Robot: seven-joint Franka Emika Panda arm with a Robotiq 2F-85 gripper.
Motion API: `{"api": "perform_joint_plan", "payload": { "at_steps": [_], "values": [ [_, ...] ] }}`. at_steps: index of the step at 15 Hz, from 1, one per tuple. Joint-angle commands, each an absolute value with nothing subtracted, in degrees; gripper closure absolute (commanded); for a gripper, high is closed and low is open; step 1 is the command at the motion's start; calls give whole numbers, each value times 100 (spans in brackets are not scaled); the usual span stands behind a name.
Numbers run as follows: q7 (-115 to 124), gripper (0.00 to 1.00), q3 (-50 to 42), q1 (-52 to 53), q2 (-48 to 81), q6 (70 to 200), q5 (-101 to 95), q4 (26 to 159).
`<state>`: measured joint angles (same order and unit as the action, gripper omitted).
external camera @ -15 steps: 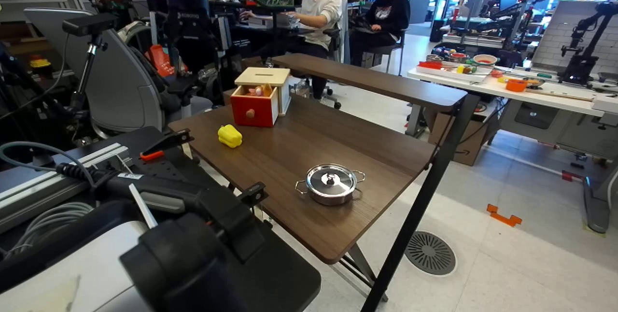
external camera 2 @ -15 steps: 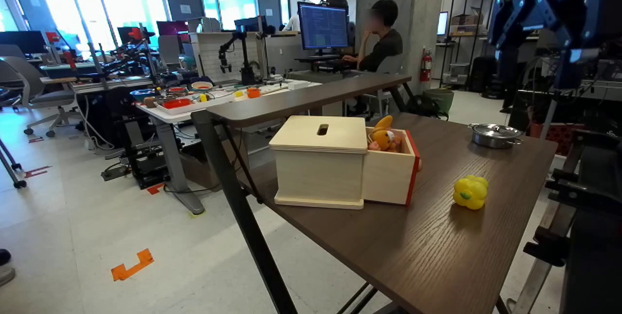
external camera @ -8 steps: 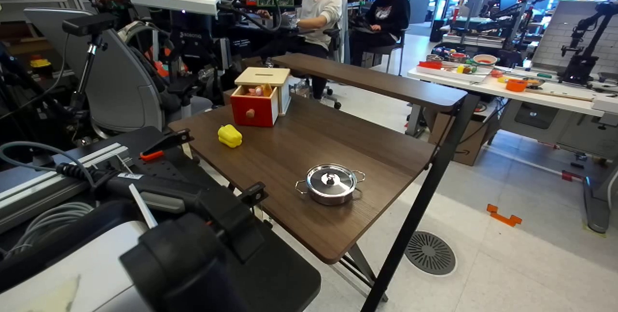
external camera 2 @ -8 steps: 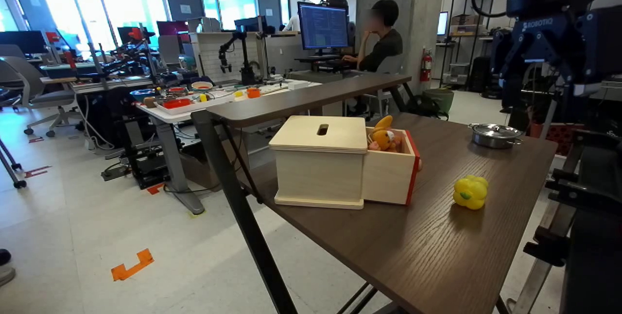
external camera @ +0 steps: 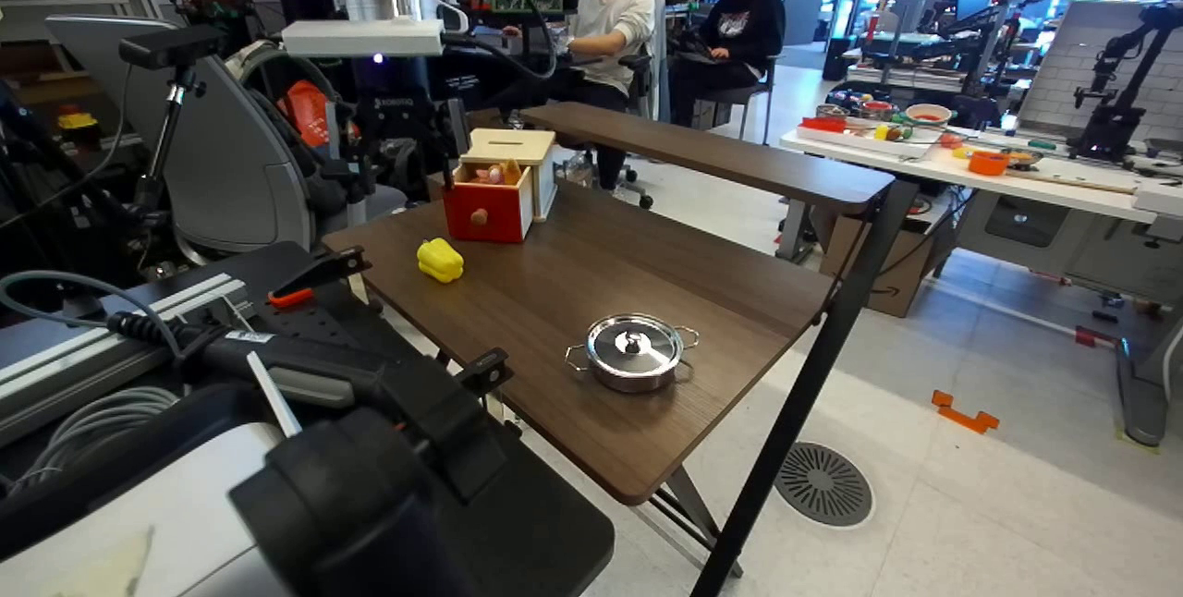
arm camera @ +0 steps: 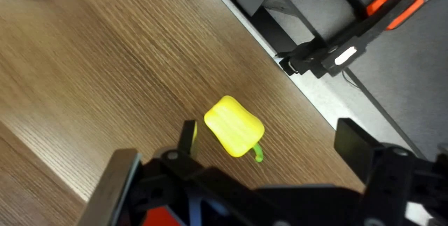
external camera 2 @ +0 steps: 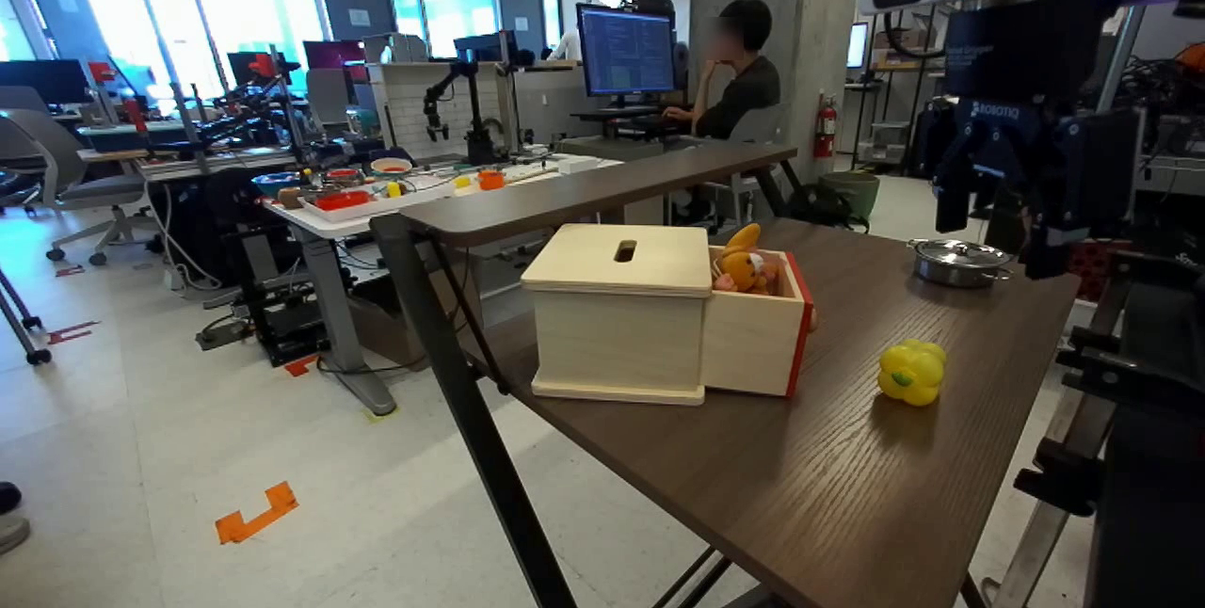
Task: Move some objects on the right to the left and the objects on the left to the right
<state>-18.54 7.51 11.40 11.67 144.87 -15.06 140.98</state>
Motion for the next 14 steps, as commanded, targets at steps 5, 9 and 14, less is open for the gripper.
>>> {"api": "perform_joint_plan", "payload": {
  "at_steps": [5,9,14],
  "values": [
    [-1175,0,665,1213,2160,15335,-2151,13700],
    [-1115,0,649,1245,2476,15471,-2130,13624],
    [-956,0,567,1355,2765,15537,-2171,13493]
  ]
}}
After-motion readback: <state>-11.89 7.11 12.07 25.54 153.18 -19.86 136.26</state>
